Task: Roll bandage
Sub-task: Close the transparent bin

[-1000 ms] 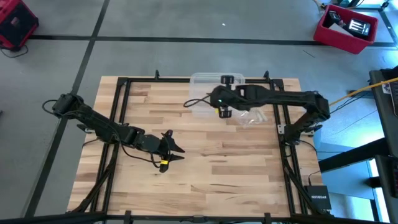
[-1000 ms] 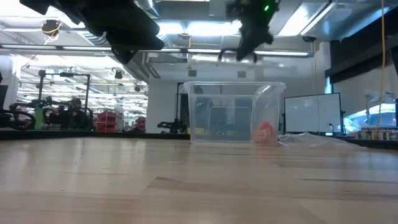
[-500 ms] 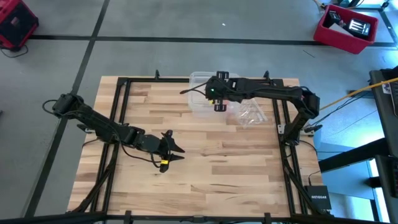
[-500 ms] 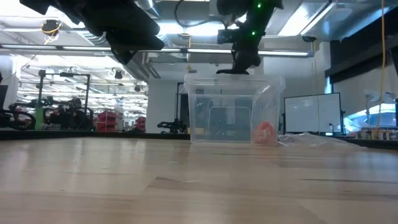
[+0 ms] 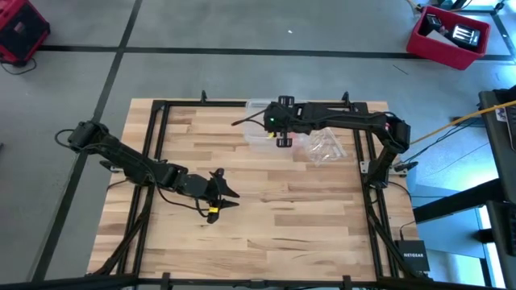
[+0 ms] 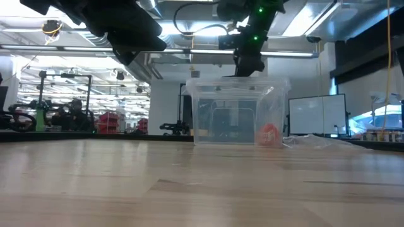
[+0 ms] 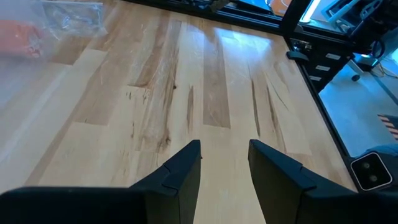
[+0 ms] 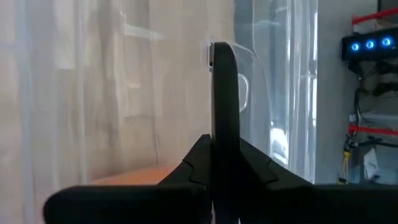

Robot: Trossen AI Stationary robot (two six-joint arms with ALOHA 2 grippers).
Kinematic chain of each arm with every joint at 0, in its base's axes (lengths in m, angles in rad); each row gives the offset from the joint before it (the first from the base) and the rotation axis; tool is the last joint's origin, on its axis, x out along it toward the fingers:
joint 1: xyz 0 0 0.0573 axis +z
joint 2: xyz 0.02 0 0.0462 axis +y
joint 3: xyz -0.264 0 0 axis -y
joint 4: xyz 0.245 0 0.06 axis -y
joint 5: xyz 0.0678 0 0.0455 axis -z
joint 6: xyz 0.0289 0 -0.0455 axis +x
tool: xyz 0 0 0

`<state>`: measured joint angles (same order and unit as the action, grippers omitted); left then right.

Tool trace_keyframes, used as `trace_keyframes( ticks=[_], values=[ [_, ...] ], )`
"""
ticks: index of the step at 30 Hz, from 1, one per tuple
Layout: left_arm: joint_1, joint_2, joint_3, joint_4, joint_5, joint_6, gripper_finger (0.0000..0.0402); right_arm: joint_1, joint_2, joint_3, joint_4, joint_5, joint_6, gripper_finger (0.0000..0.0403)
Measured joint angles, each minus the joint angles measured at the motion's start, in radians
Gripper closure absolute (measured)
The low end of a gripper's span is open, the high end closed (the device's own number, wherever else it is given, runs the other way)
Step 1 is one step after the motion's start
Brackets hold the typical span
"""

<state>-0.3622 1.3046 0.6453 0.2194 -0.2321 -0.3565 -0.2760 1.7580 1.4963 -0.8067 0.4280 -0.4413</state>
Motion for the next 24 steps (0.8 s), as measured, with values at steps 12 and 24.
trace_keyframes(
  ticks=[12,24],
  values=[
    [0.0,0.0,0.0,0.001,-0.001,0.022,0.0274,0.0,0.0,0.0,0.001,0.005,0.108,0.0342],
    [0.0,0.0,0.0,0.001,-0.019,0.019,0.0274,0.001,-0.003,0.116,-0.169,0.016,0.179,0.0253]
  ],
)
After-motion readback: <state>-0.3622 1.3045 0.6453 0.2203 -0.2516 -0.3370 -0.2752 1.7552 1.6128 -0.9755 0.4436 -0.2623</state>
